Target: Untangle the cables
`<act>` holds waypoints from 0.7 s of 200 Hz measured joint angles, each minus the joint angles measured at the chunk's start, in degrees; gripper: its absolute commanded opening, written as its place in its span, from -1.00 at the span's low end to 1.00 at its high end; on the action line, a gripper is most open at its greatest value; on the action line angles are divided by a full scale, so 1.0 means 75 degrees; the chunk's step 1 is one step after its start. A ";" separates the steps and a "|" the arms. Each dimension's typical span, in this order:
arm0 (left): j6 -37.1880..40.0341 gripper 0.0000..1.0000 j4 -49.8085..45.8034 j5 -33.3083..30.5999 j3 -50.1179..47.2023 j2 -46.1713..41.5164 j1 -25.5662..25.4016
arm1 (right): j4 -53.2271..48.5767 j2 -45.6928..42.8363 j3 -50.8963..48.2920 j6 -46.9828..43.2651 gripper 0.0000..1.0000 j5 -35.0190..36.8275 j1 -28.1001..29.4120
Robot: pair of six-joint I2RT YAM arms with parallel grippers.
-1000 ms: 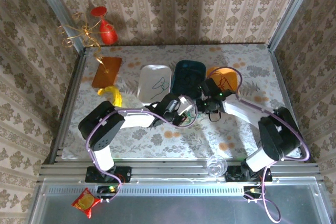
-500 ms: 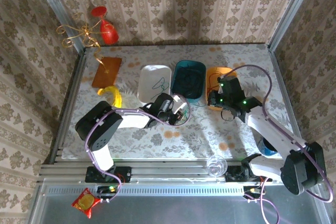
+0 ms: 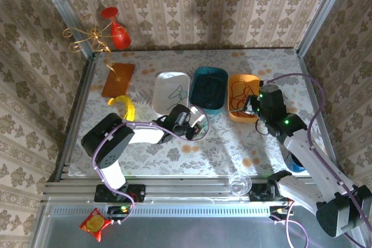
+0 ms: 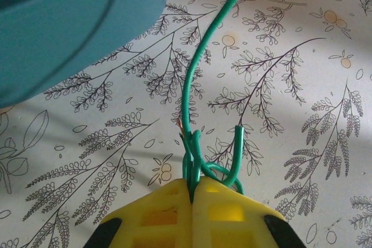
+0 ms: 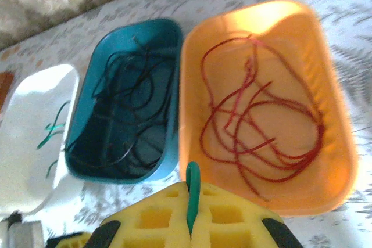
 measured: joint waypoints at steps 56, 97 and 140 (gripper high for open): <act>0.0000 -1.00 0.0178 0.0122 -0.0154 -0.0321 -0.0073 | -0.0551 -0.0796 0.0096 0.0099 -1.00 0.1198 -0.0411; -0.0006 -1.00 -0.0131 0.0035 -0.0364 -0.0396 0.0003 | -0.0743 -0.0912 0.0431 0.0114 -1.00 0.1920 -0.1078; -0.0020 -1.00 -0.0612 0.0061 -0.0504 -0.0801 0.0064 | -0.0510 -0.1017 0.0749 0.0102 -1.00 0.2005 -0.1480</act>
